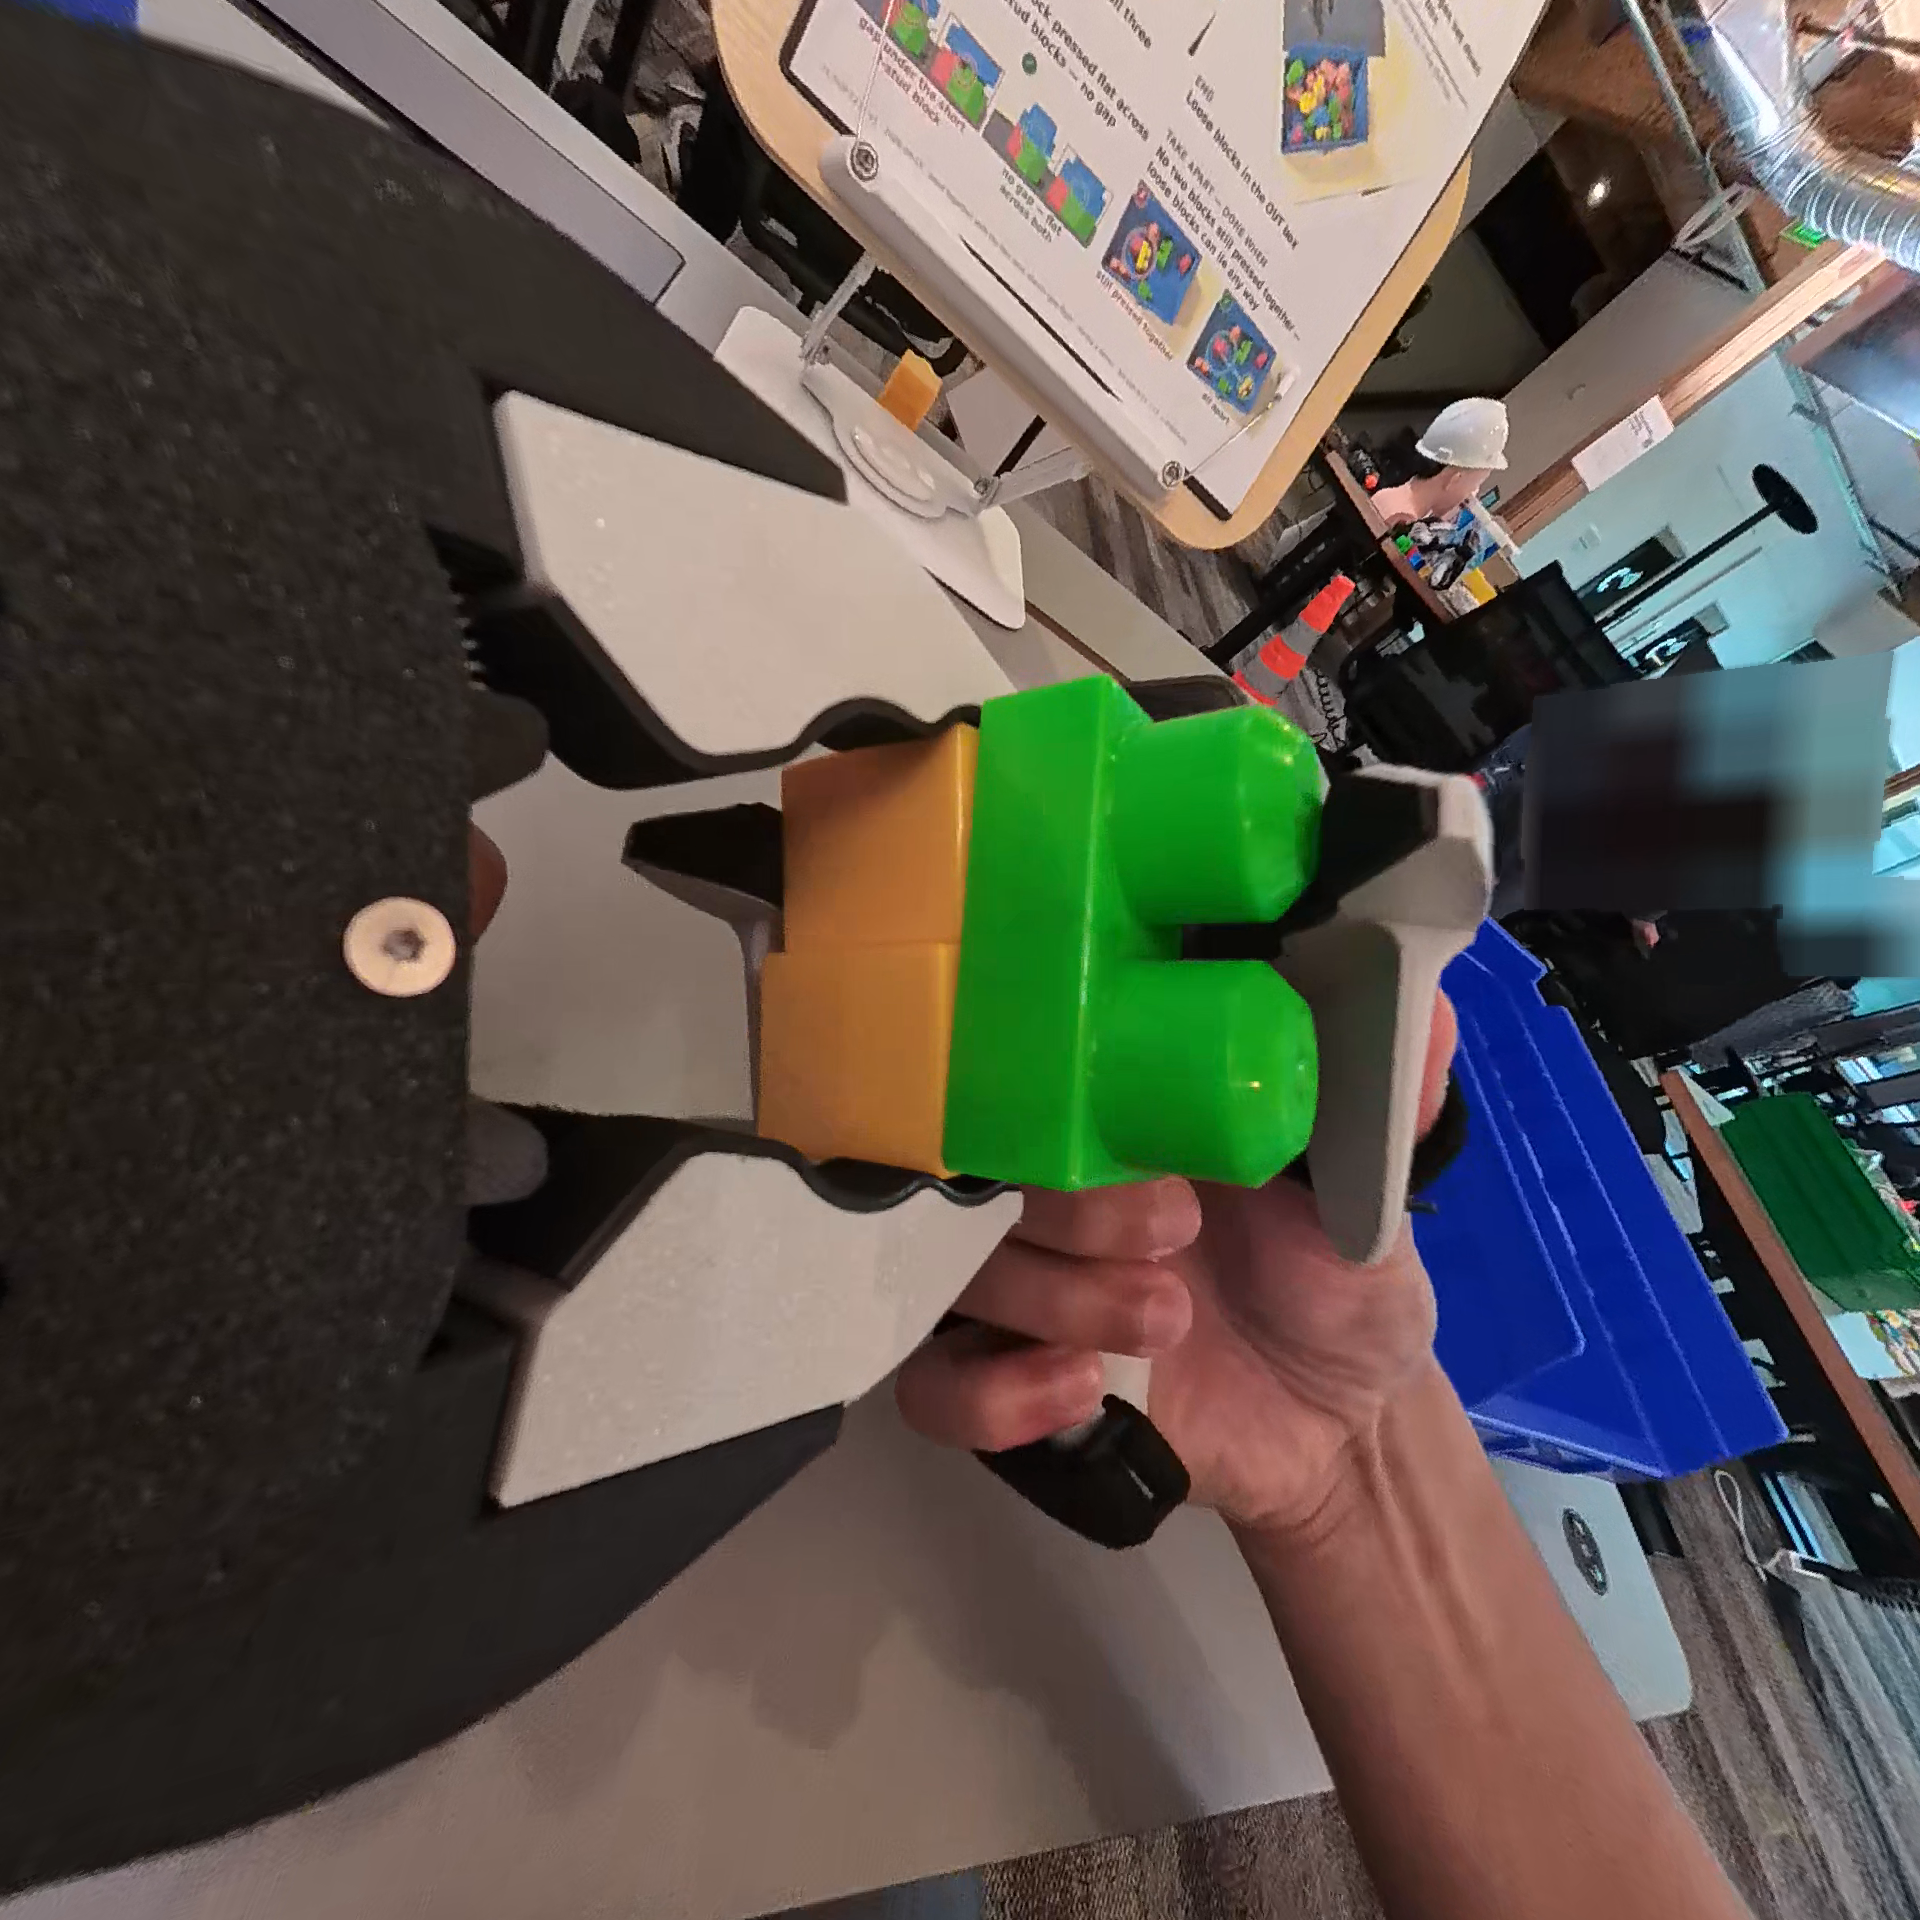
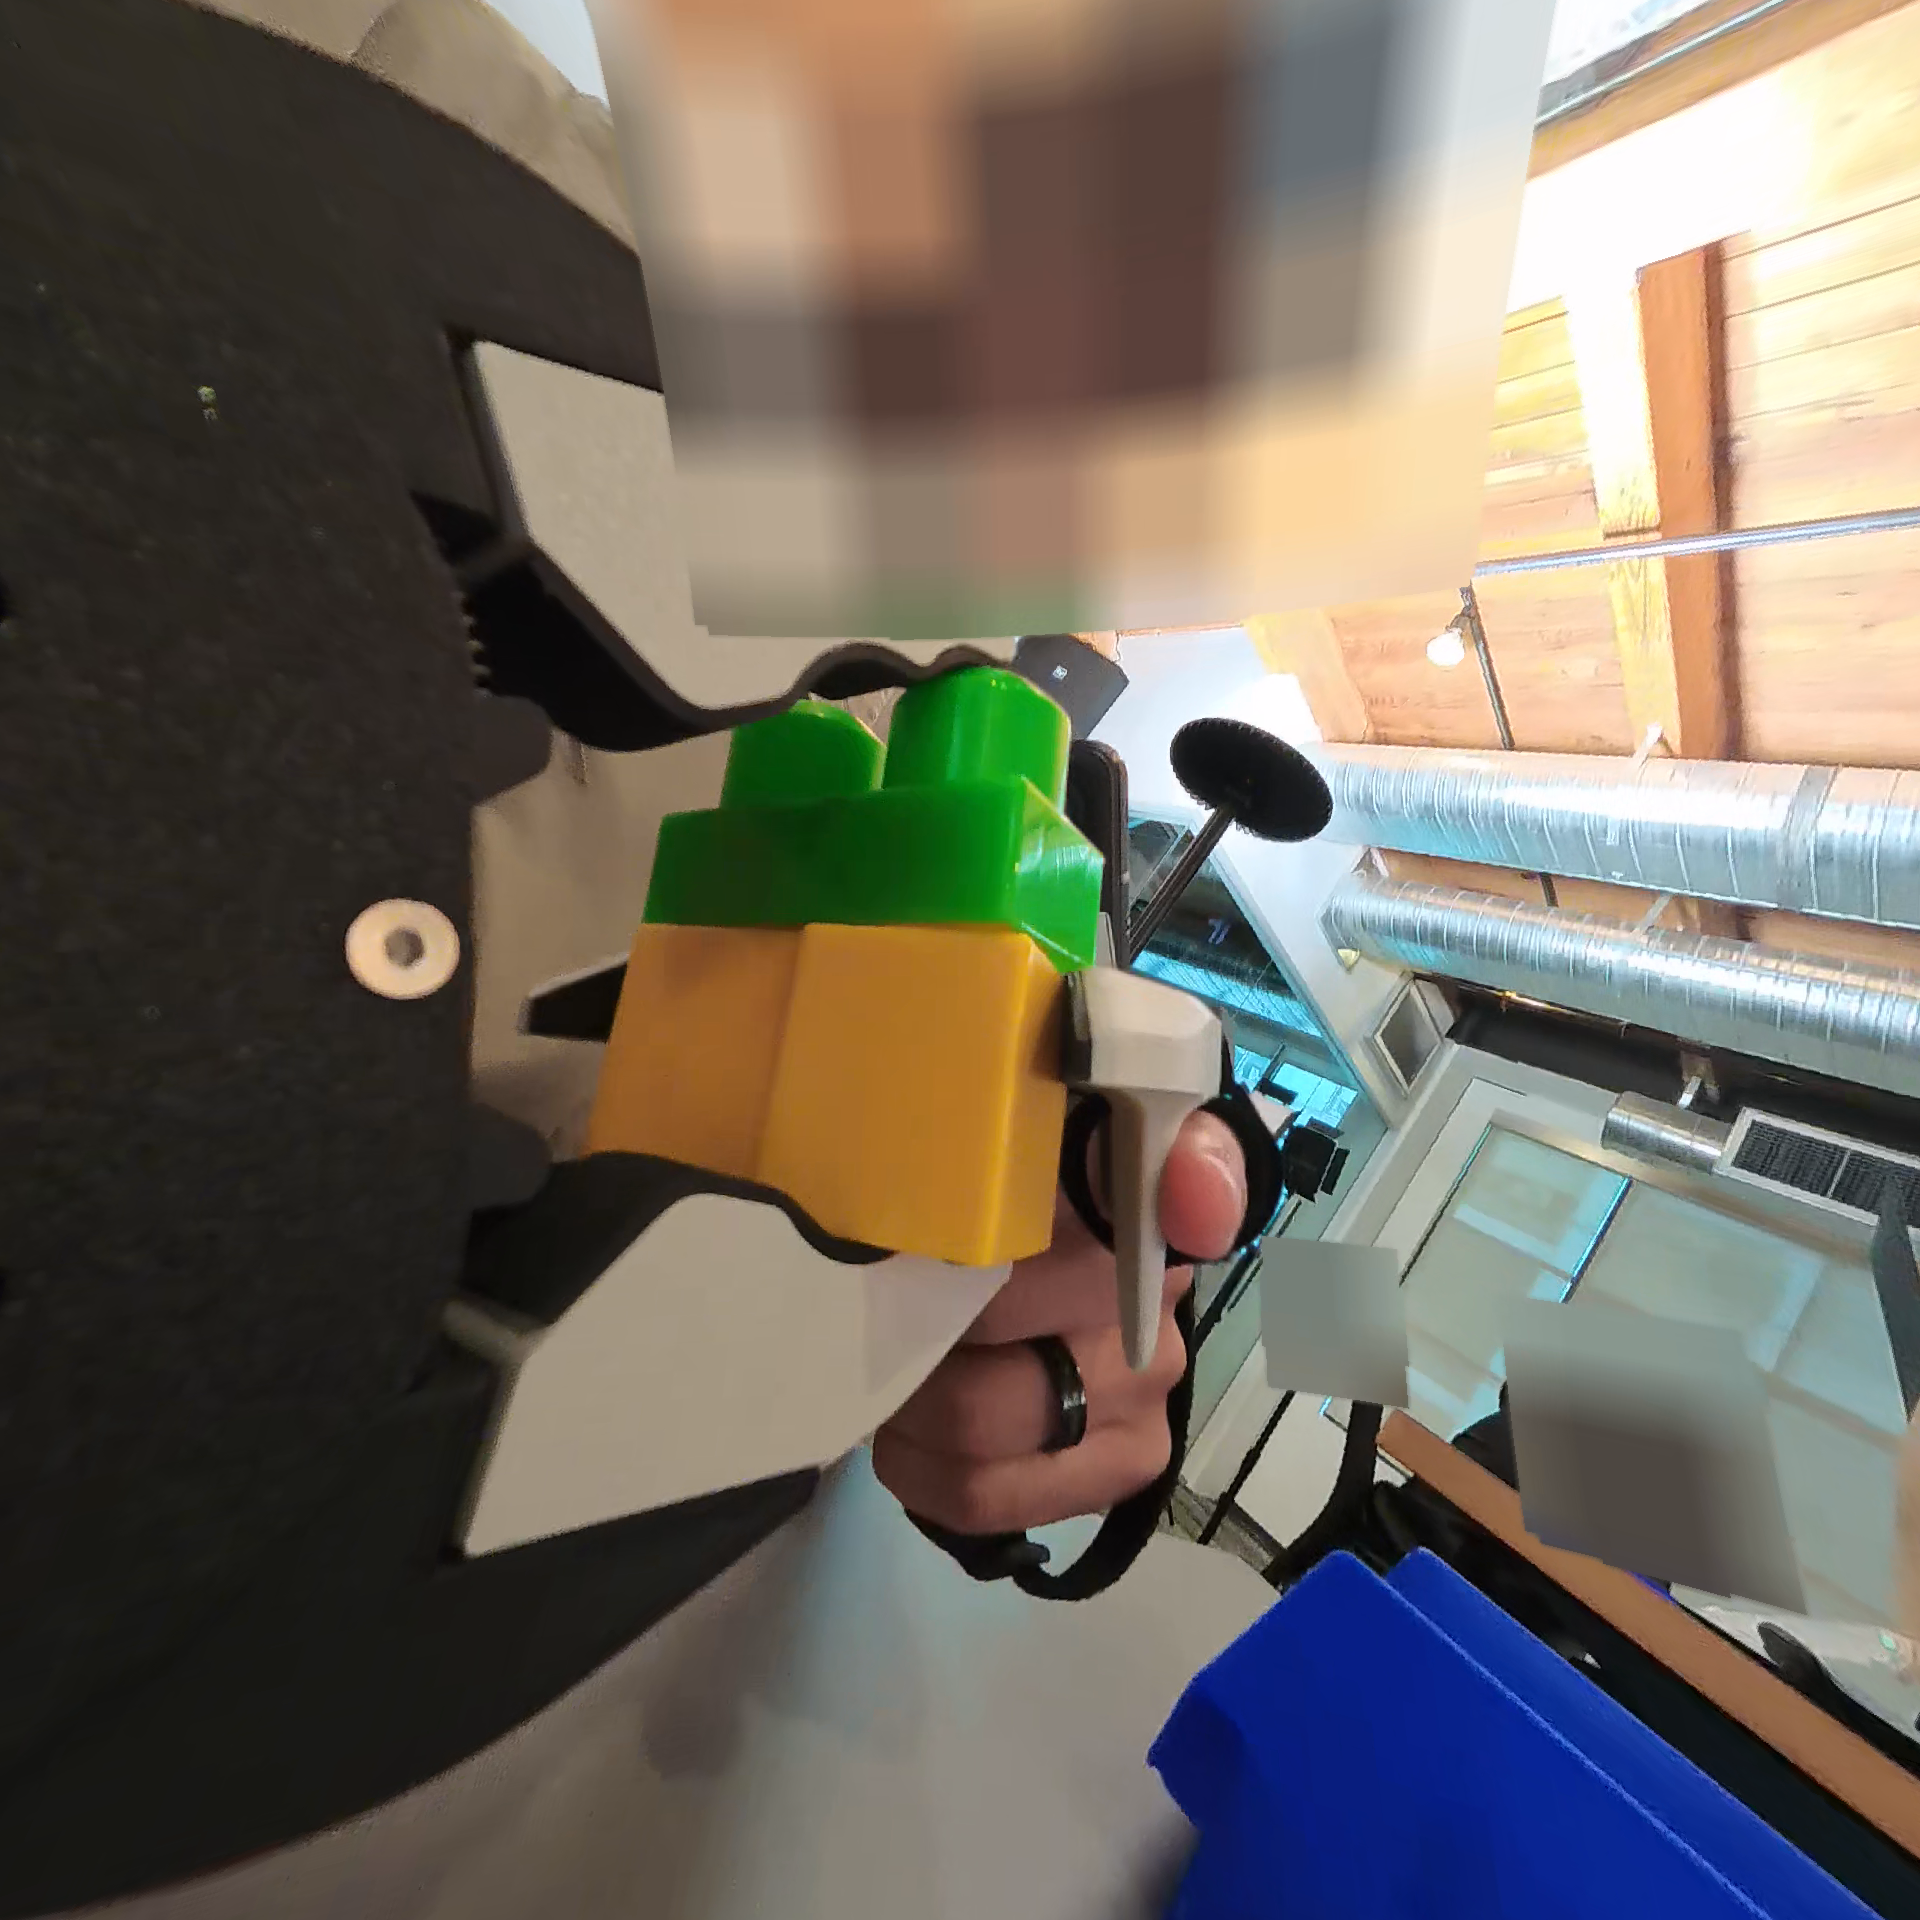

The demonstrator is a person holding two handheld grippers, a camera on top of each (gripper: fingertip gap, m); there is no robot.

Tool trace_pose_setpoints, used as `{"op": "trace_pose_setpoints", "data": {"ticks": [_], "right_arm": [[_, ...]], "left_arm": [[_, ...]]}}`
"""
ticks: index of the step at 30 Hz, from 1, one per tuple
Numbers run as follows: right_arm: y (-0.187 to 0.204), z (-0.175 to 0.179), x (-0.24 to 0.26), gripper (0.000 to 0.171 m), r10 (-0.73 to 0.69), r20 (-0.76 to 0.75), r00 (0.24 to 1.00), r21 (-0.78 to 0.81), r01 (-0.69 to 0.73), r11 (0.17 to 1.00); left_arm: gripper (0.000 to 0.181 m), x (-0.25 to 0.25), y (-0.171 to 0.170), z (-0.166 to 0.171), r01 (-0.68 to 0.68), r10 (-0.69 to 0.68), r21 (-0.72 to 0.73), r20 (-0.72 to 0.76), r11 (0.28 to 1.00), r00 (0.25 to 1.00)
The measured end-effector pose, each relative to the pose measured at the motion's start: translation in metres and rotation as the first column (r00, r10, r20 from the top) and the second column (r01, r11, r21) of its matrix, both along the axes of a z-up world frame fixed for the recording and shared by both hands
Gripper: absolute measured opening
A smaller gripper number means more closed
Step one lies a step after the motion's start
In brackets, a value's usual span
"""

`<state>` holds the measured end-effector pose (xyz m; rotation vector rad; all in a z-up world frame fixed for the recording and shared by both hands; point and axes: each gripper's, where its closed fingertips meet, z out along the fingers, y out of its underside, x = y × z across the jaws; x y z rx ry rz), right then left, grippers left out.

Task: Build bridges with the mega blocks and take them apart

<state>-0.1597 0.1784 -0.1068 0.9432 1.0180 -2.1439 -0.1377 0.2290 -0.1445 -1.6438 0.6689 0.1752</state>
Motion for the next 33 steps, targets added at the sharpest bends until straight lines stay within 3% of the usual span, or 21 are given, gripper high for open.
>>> {"op": "trace_pose_setpoints", "data": {"ticks": [14,21,25,30,33], "right_arm": [[-0.002,0.007,0.001,0.096,0.032,-0.021,0.999,-0.028,-0.033,0.999],[-0.002,0.008,0.006,0.096,0.069,-0.016,0.998,-0.096,-0.07,0.993],[0.007,0.007,0.002,0.096,0.044,0.002,0.999,-0.084,-0.043,0.996],[0.01,0.006,-0.007,0.096,-0.019,0.043,0.999,-0.038,0.021,0.999],[0.013,0.003,-0.013,0.096,-0.079,0.049,0.996,0.013,0.079,0.997]], "left_arm": [[0.078,-0.006,-0.005,0.007,-0.058,0.058,0.098,0.002,0.994,0.998],[0.083,-0.009,-0.009,-0.002,-0.07,0.07,0.069,0.003,0.995,0.998],[0.07,-0.006,-0.018,0.005,-0.042,0.041,0.094,0.013,0.995,0.999],[0.072,-0.017,-0.021,-0.002,-0.097,0.096,0.011,0.036,0.995,0.995],[0.041,-0.016,-0.027,0.001,-0.102,0.099,0.036,0.077,0.994,0.992]]}}
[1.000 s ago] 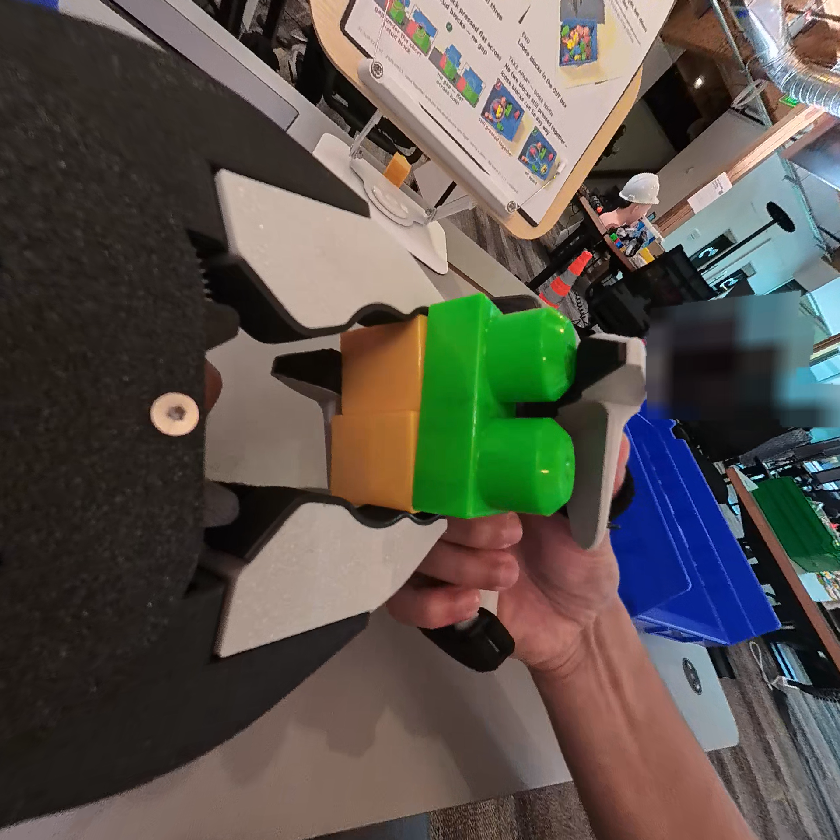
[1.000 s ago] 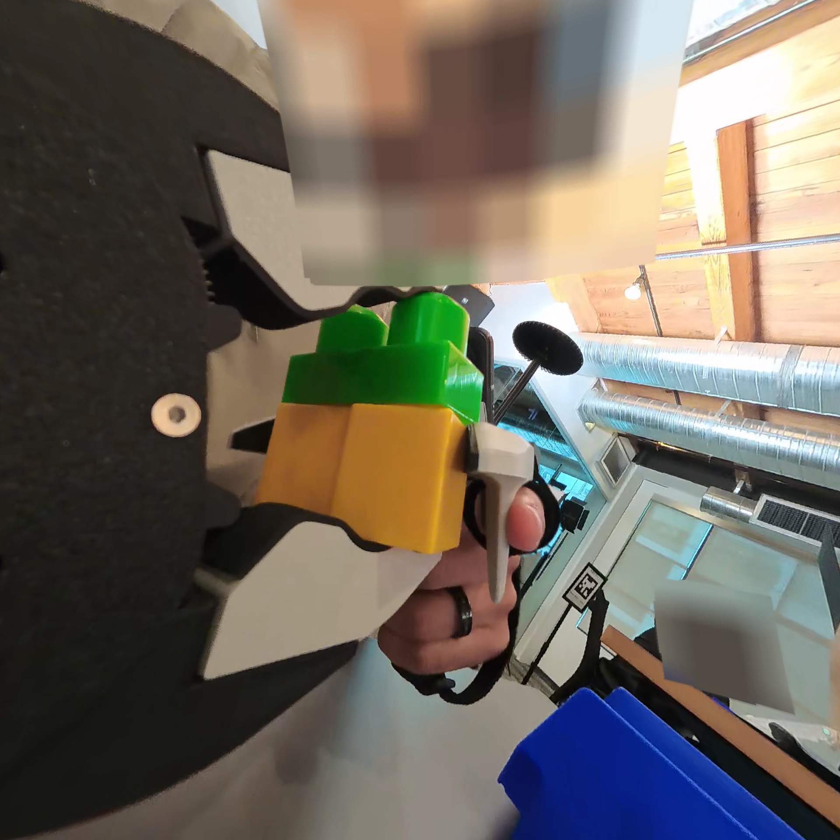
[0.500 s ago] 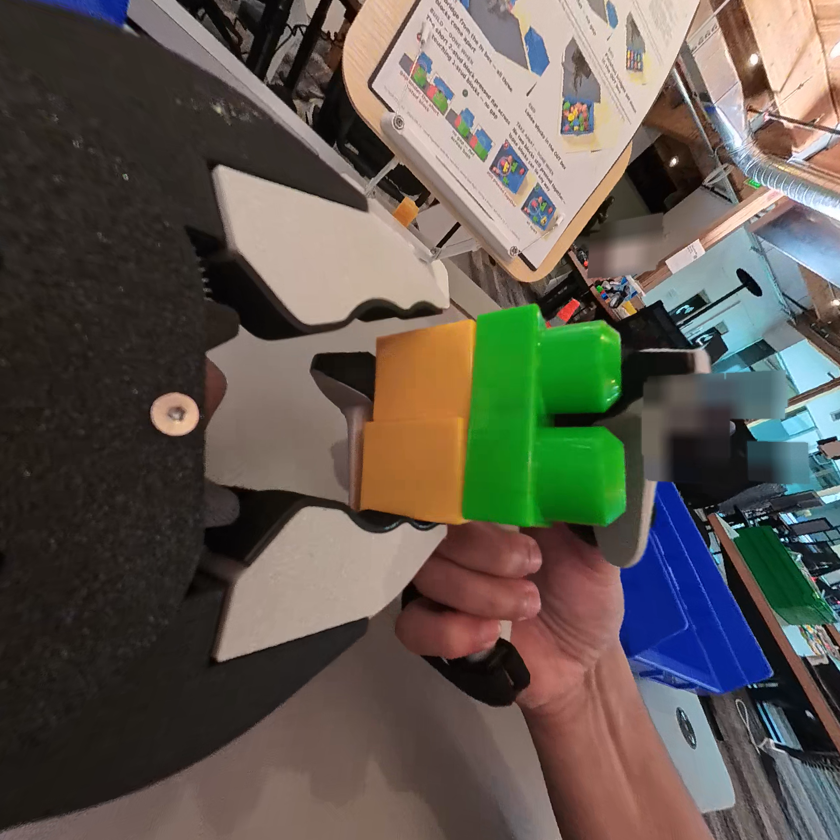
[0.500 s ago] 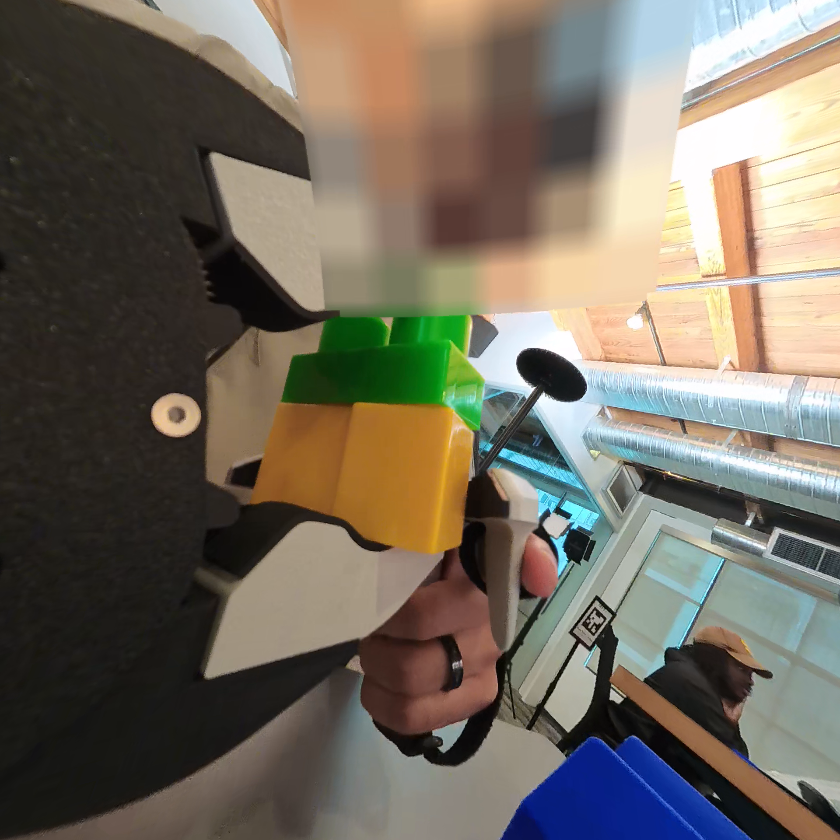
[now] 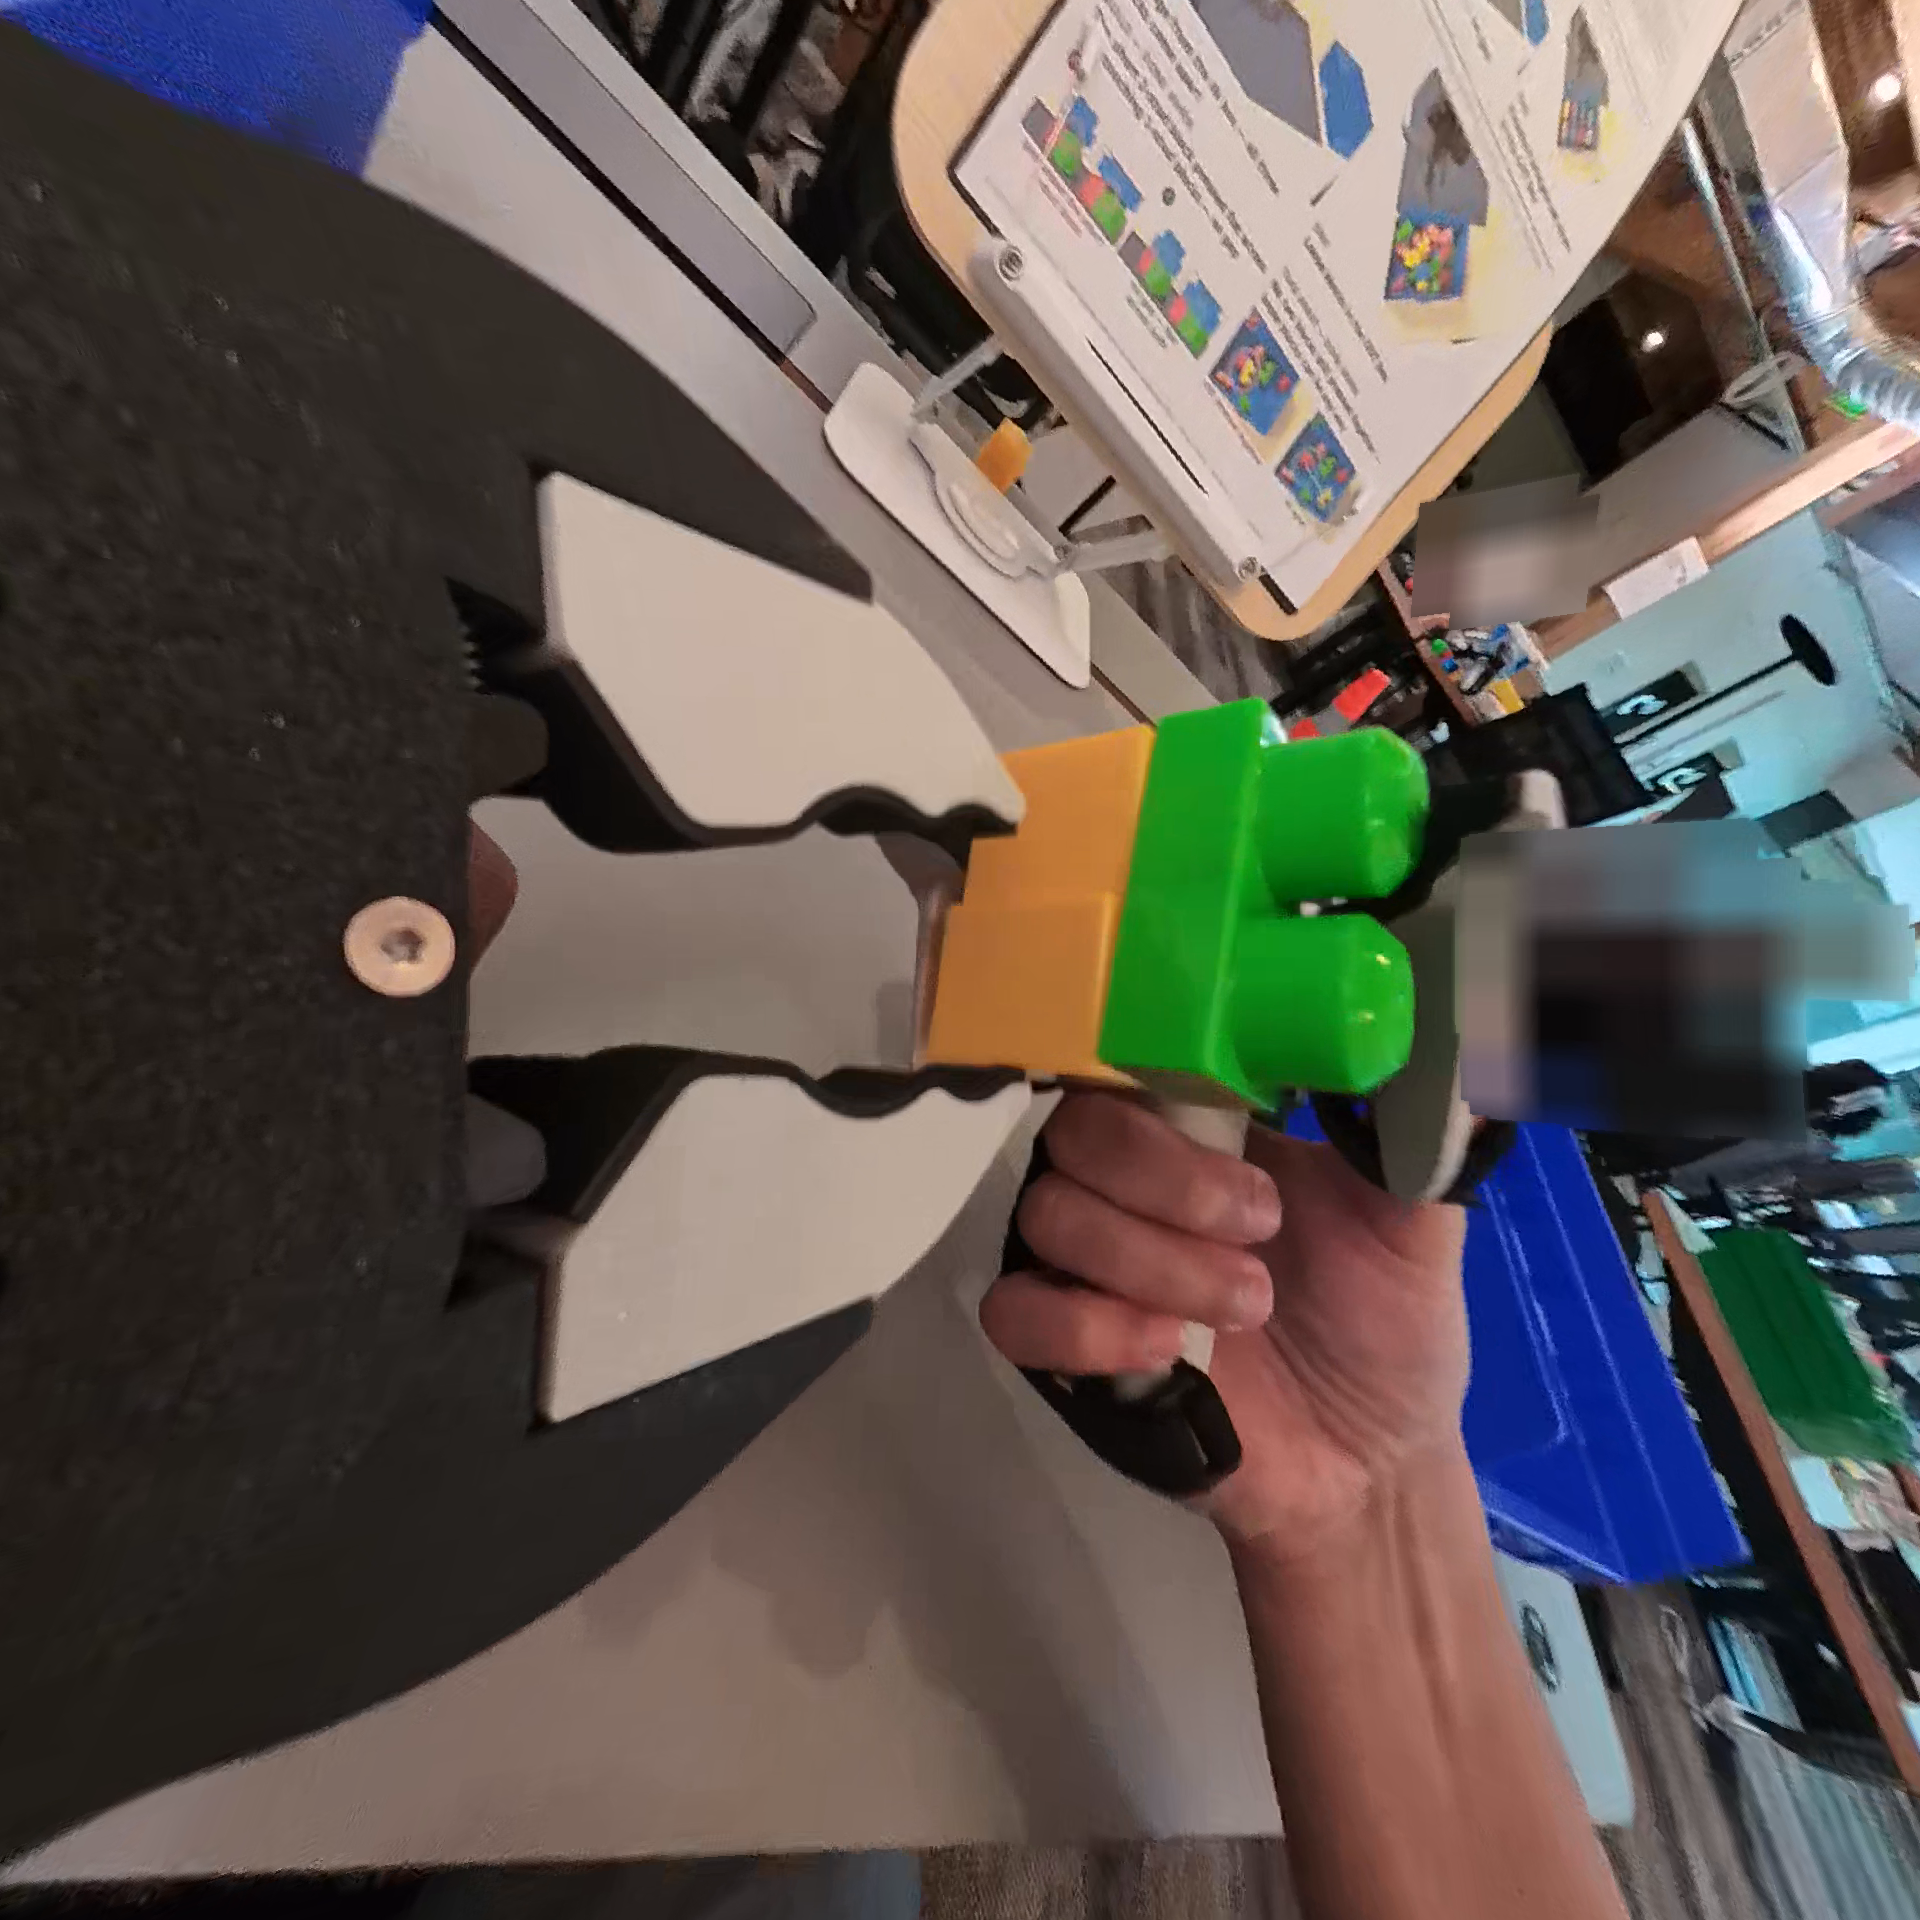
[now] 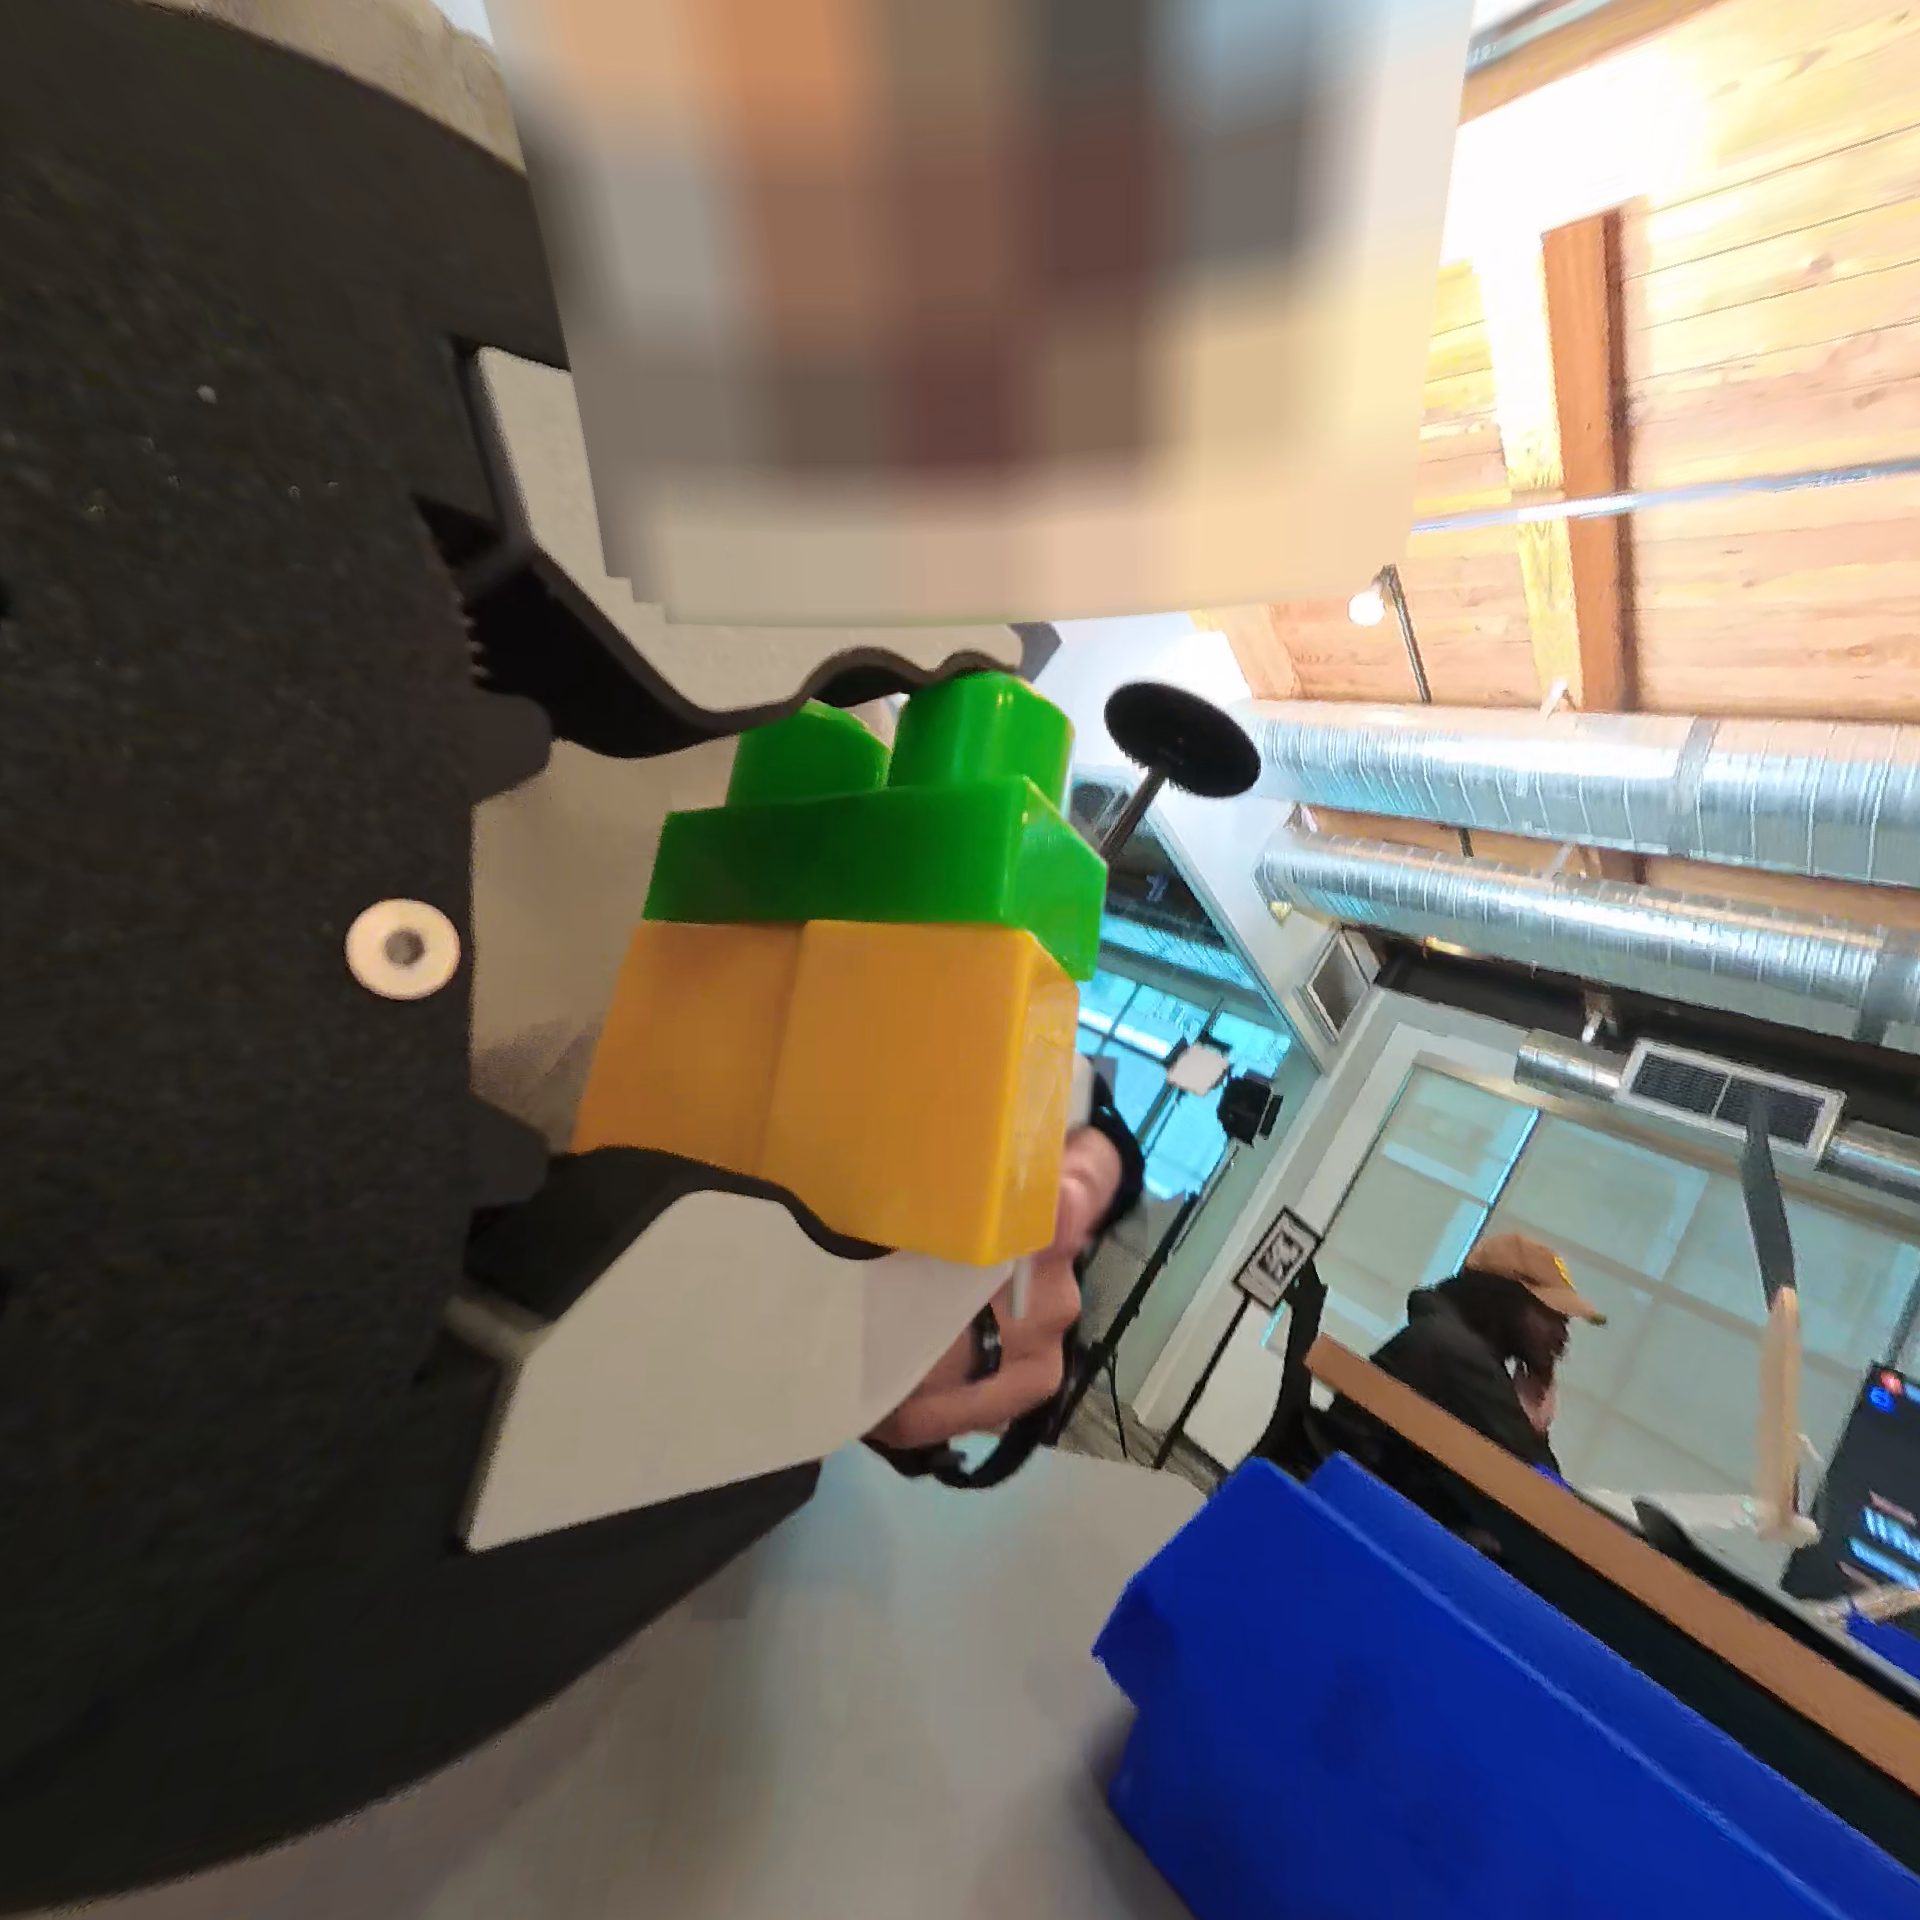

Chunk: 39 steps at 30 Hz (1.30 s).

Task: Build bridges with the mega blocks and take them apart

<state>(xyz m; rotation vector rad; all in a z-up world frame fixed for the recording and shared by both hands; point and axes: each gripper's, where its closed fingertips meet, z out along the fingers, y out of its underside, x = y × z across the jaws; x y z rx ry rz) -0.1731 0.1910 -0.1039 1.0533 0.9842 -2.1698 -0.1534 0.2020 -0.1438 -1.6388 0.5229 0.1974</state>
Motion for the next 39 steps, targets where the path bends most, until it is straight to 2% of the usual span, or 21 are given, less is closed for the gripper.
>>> {"op": "trace_pose_setpoints", "data": {"ticks": [5,7,9,11,13,14,20,24,27,29,31,35,39], "right_arm": [[-0.003,-0.006,-0.002,0.096,-0.033,-0.01,0.999,0.144,0.034,0.989],[-0.001,-0.005,-0.005,0.096,-0.049,0.001,0.999,0.141,0.049,0.989],[0.002,-0.002,-0.008,0.096,-0.069,0.013,0.998,0.108,0.067,0.992],[0.006,-0.003,-0.011,0.096,-0.103,0.027,0.994,0.097,0.1,0.99],[0.012,-0.001,-0.016,0.096,-0.159,0.037,0.987,0.064,0.157,0.986],[0.017,0.002,-0.019,0.096,-0.195,0.04,0.98,0.035,0.194,0.98],[0.02,0.003,-0.033,0.096,-0.339,0.052,0.939,0.032,0.338,0.941],[0.021,0.0,-0.037,0.096,-0.419,0.083,0.904,0.052,0.416,0.908],[0.016,-0.002,-0.036,0.096,-0.418,0.121,0.9,0.037,0.417,0.908],[0.014,-0.003,-0.036,0.096,-0.441,0.139,0.886,0.01,0.444,0.896],[0.014,-0.004,-0.038,0.096,-0.488,0.13,0.863,-0.003,0.492,0.87],[0.008,-0.006,-0.04,0.096,-0.494,0.157,0.855,-0.067,0.508,0.859],[0.008,-0.007,-0.042,0.096,-0.526,0.149,0.837,-0.051,0.538,0.841]], "left_arm": [[0.029,0.003,-0.002,-0.006,0.029,-0.029,-0.024,-0.004,0.999,1.0],[0.01,0.008,-0.002,-0.009,0.059,-0.059,-0.038,0.005,0.998,0.998],[0.007,0.008,-0.002,-0.006,0.053,-0.053,-0.008,0.012,0.999,0.999],[0.024,0.0,0.001,-0.006,0.001,-0.001,-0.001,0.009,1.0,1.0],[0.055,-0.007,0.004,-0.011,-0.041,0.041,-0.035,-0.011,0.999,0.999],[0.065,-0.01,0.006,-0.013,-0.07,0.068,-0.041,-0.028,0.997,0.997],[0.077,-0.016,0.017,-0.011,-0.239,0.242,0.051,-0.068,0.97,0.968],[0.074,-0.022,0.023,-0.006,-0.317,0.32,0.082,-0.024,0.945,0.947],[0.071,-0.03,0.025,-0.006,-0.344,0.342,0.06,0.041,0.937,0.939],[0.07,-0.028,0.026,-0.006,-0.344,0.339,0.053,0.084,0.937,0.937],[0.063,-0.026,0.026,-0.005,-0.359,0.352,0.07,0.097,0.931,0.931],[0.049,-0.027,0.026,-0.004,-0.379,0.368,0.075,0.134,0.922,0.92],[0.047,-0.029,0.025,-0.008,-0.378,0.363,0.058,0.176,0.924,0.915]]}}
